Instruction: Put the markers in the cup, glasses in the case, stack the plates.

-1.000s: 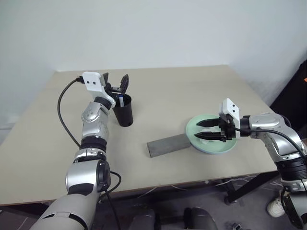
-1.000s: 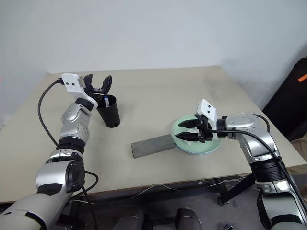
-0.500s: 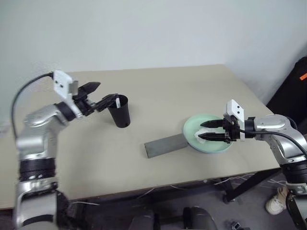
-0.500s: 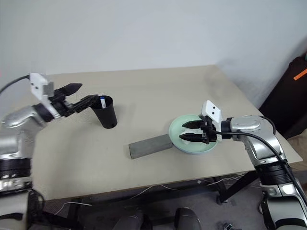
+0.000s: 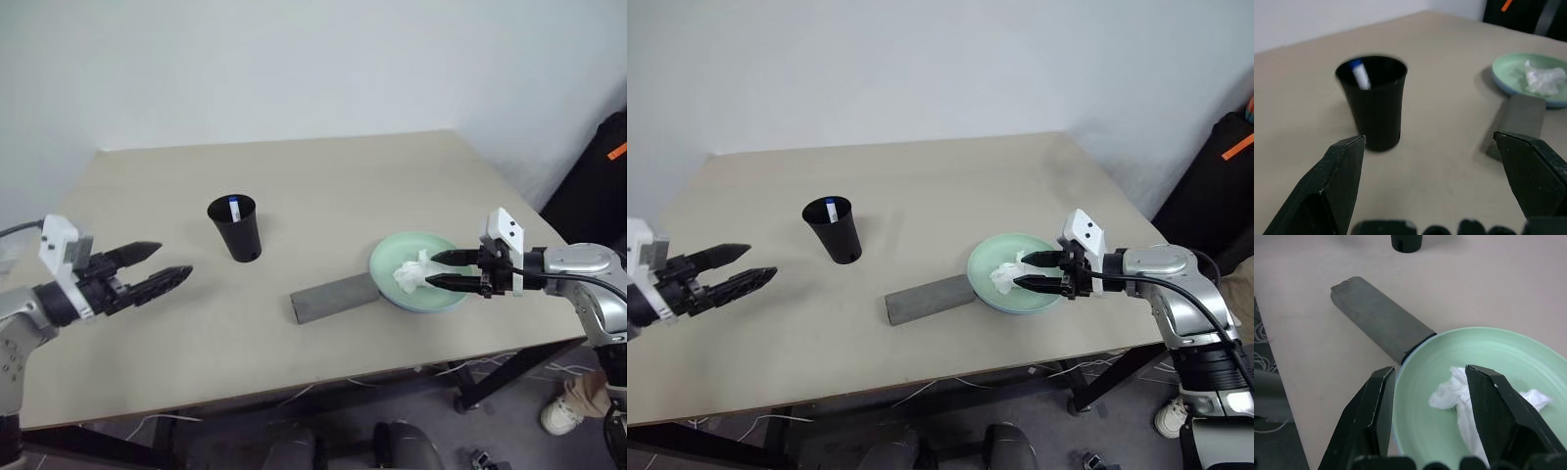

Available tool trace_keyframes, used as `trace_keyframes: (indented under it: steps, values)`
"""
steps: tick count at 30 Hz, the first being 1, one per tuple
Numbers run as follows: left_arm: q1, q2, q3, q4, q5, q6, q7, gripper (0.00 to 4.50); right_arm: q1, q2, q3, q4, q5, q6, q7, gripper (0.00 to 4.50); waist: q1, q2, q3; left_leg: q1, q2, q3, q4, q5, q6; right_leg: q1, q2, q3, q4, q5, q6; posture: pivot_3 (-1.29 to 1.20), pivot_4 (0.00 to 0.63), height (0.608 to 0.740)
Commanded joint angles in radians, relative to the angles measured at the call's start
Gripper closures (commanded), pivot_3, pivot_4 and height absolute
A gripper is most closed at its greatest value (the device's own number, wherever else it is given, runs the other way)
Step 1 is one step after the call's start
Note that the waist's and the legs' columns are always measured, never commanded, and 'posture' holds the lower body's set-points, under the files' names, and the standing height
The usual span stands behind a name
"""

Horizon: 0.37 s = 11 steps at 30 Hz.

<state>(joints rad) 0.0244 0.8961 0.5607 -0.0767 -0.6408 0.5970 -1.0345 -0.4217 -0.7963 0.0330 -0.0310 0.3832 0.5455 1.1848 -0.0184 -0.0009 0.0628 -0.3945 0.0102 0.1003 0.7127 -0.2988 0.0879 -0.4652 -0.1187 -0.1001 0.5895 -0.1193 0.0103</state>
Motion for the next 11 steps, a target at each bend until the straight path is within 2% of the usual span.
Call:
trace_keyframes:
  steps: [1, 4, 11]
  values:
    - [0.086, 0.002, 0.107, -0.048, -0.011, -0.021, -0.014, 0.04, 0.004, -0.013, -0.035, -0.059, 0.034, 0.024, -0.009, 2.04, 0.000, 0.000, 0.000, 0.000, 0.000, 0.001, 0.000, 0.000, 0.000, -0.001, 0.000, 0.000, 0.000, 0.000, 0.000, 0.00, 0.000, 0.723]
    - [0.147, 0.001, 0.136, -0.035, -0.005, -0.049, -0.043, 0.04, 0.001, 0.008, -0.012, -0.091, 0.032, 0.053, -0.038, 2.04, 0.000, 0.001, 0.000, 0.000, 0.000, 0.002, -0.001, -0.002, 0.003, -0.002, -0.001, 0.000, 0.000, 0.000, 0.000, 0.00, 0.000, 0.723]
    - [0.248, -0.037, 0.176, -0.140, -0.027, -0.039, -0.019, 0.04, 0.016, 0.036, -0.008, -0.132, 0.071, 0.107, -0.047, 2.04, 0.001, 0.001, 0.000, -0.002, 0.001, 0.003, -0.001, -0.003, 0.005, -0.006, -0.002, 0.000, 0.000, 0.001, -0.001, 0.00, 0.000, 0.723]
